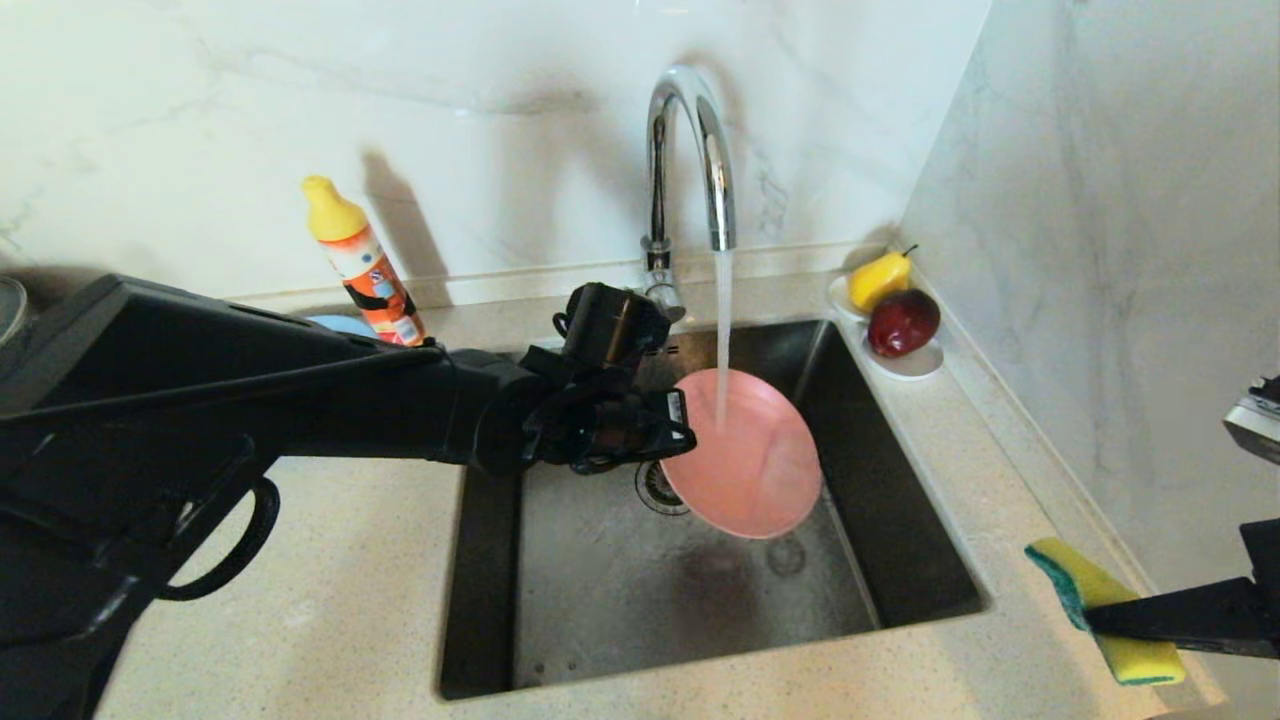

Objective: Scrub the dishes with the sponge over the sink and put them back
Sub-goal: Rinse the plate

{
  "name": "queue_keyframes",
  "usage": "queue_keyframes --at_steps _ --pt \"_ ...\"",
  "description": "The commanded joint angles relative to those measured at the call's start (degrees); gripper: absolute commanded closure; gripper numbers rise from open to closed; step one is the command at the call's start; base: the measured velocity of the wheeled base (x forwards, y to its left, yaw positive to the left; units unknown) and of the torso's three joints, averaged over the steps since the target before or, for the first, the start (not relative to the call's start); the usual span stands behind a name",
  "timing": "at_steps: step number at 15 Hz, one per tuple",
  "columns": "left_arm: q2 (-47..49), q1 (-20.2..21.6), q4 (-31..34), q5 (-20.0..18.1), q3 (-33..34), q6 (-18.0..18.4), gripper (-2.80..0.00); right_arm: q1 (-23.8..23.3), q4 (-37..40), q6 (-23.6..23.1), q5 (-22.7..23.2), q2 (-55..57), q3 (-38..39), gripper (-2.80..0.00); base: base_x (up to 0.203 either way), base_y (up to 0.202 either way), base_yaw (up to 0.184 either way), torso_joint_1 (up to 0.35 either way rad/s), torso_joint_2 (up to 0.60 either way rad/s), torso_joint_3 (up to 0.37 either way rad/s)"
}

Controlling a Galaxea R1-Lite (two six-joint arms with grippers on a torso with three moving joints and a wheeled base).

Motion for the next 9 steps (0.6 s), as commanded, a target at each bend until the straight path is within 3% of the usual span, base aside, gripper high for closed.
queue_keyframes --at_steps 1,3,5,9 --pt "-0.9 0.1 0.8 1.5 0.7 -0.3 0.00 0.0 0.2 0.2 0.2 0.1 0.4 0.00 0.000 0.000 0.000 0.000 0.00 0.000" --pt "-2.7 1.1 1.8 8.0 1.6 0.3 0.00 0.0 0.1 0.2 0.3 -0.1 1.1 0.00 0.000 0.000 0.000 0.000 0.00 0.000" --pt "-5.6 2.8 2.2 15.4 2.8 3.4 0.00 0.0 0.1 0.1 0.3 -0.1 1.3 0.00 0.000 0.000 0.000 0.000 0.00 0.000" --pt "-15.2 5.7 1.8 21.4 10.4 8.2 0.00 0.0 0.1 0.1 0.3 -0.4 2.1 0.00 0.000 0.000 0.000 0.000 0.00 0.000"
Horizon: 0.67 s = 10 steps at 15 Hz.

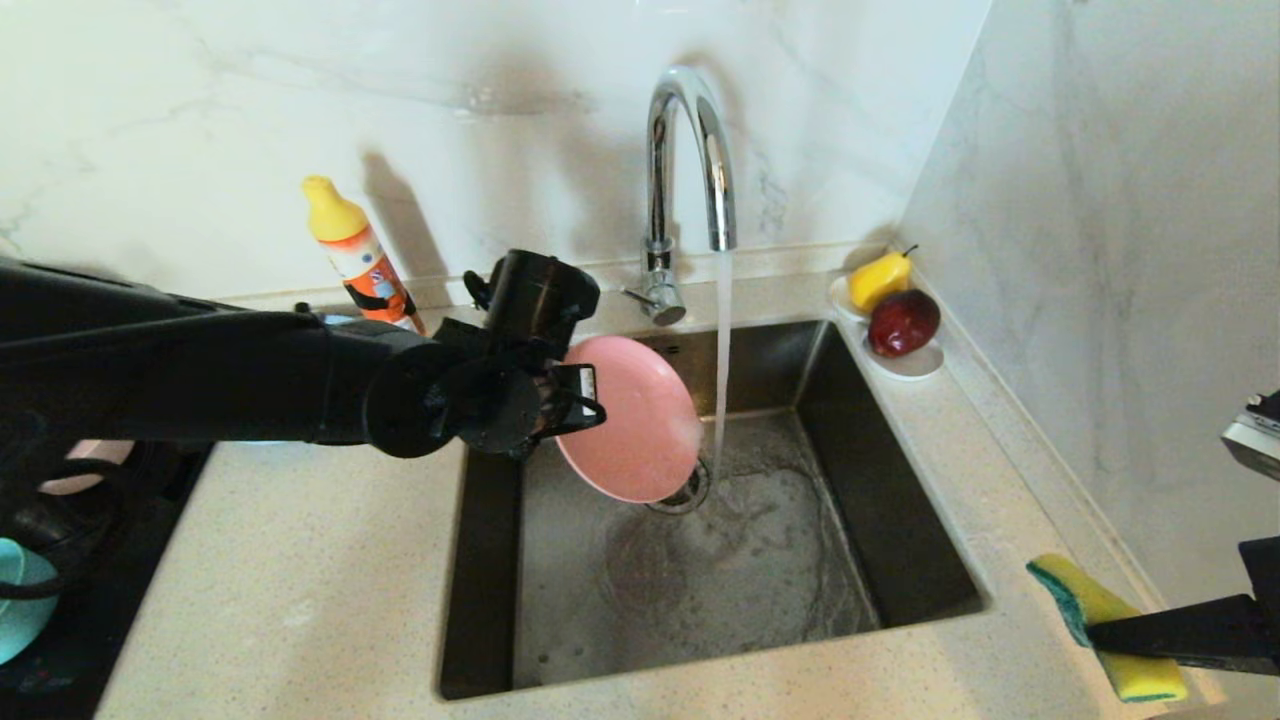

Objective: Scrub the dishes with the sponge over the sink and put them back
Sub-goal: Rinse the plate

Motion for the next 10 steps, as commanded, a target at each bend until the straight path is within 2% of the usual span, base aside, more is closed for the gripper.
queue_keyframes --at_steps 1,3,6,10 --pt "-8.3 2.3 -0.4 3.7 5.1 2.2 0.00 0.1 0.1 0.2 0.2 0.0 0.8 0.00 0.000 0.000 0.000 0.000 0.00 0.000" --pt "-13.4 3.6 -0.5 6.2 7.8 4.4 0.00 0.1 0.1 0.2 0.2 0.0 1.1 0.00 0.000 0.000 0.000 0.000 0.00 0.000" --pt "-18.7 5.7 -0.6 7.2 9.6 9.4 0.00 0.1 0.1 0.3 0.2 0.2 1.2 0.00 0.000 0.000 0.000 0.000 0.00 0.000" --pt "-19.3 6.6 -2.7 7.3 11.9 11.8 0.00 0.1 -3.1 0.4 0.2 0.6 3.6 0.00 0.000 0.000 0.000 0.000 0.00 0.000"
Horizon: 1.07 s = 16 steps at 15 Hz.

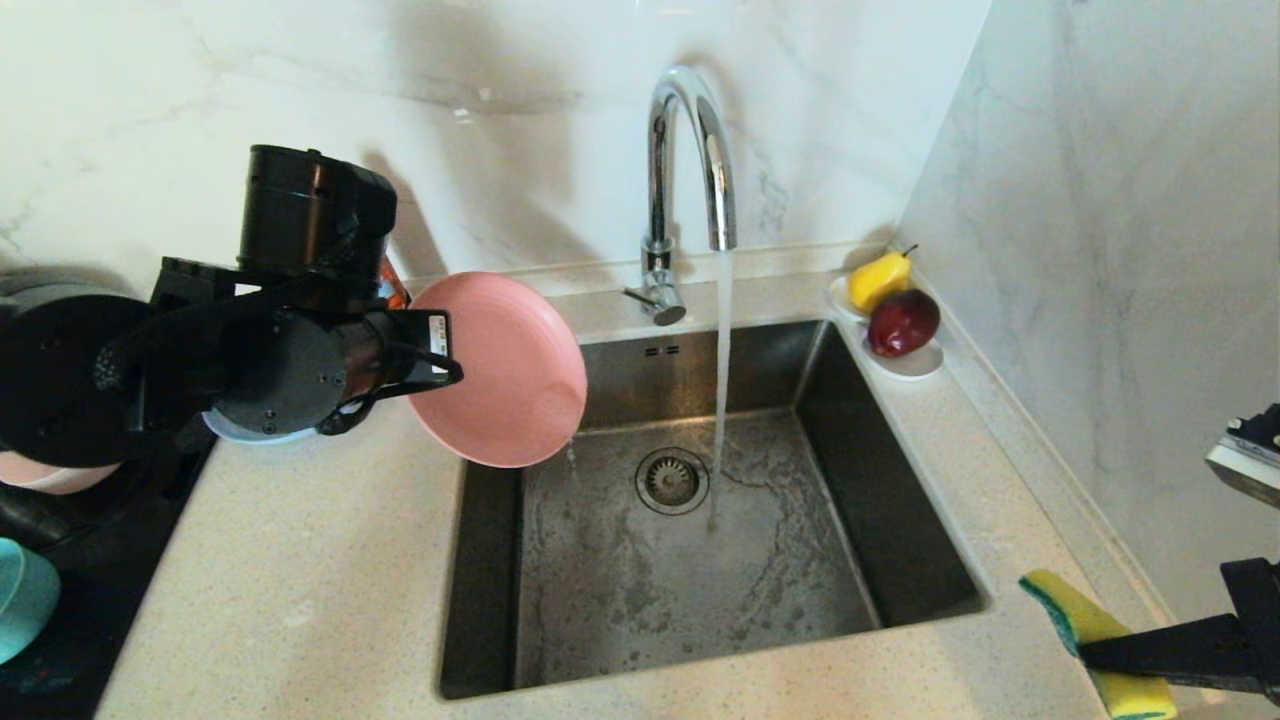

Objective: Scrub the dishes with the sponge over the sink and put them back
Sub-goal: Rinse the plate, then place the plate on the table

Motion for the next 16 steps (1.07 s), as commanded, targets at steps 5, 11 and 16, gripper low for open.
queue_keyframes --at_steps 5,11,16 --pt "-1.0 0.2 -5.5 0.7 3.0 4.1 0.00 0.0 -1.8 0.2 0.2 0.5 2.1 0.00 0.000 0.000 0.000 0.000 0.00 0.000" --pt "-5.8 8.9 5.7 -15.6 5.0 -3.8 0.00 0.0 -1.9 0.1 0.2 0.4 2.9 0.00 0.000 0.000 0.000 0.000 0.00 0.000" --pt "-14.4 29.7 19.2 -34.5 5.2 -9.9 0.00 0.0 -6.4 0.1 0.2 2.7 4.6 0.00 0.000 0.000 0.000 0.000 0.00 0.000"
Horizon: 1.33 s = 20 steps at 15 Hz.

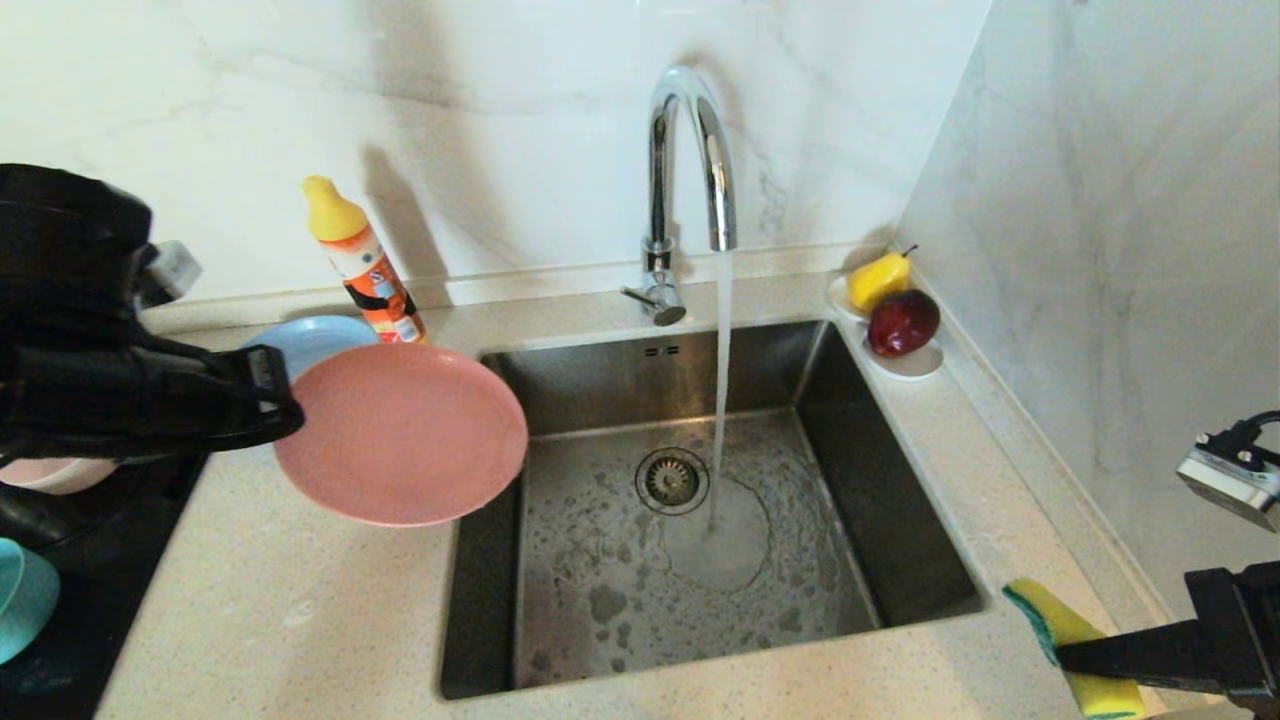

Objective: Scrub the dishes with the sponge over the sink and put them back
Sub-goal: Place the plate on the table

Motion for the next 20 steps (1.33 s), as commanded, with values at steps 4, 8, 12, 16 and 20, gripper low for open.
queue_keyframes --at_steps 4,8,12,16,20 --pt "-9.1 22.9 2.2 -13.5 11.3 3.8 0.00 0.0 -2.8 0.2 0.2 3.2 1.4 0.00 0.000 0.000 0.000 0.000 0.00 0.000" --pt "-6.3 32.8 -3.3 -19.3 20.7 7.1 0.00 0.0 -2.9 0.1 0.2 3.8 1.3 0.00 0.000 0.000 0.000 0.000 0.00 0.000" --pt "0.8 38.2 -8.4 -21.9 22.3 7.3 0.00 0.0 -2.9 0.2 1.5 3.9 1.0 0.00 0.000 0.000 0.000 0.000 0.00 0.000" --pt "4.5 42.0 -10.6 -25.7 22.3 7.9 0.00 0.0 -2.9 0.2 1.5 4.0 1.4 0.00 0.000 0.000 0.000 0.000 0.00 0.000" --pt "6.7 45.1 -12.5 -27.1 20.8 8.7 0.00 0.0 -2.9 0.2 1.7 4.2 1.2 0.00 0.000 0.000 0.000 0.000 0.00 0.000"
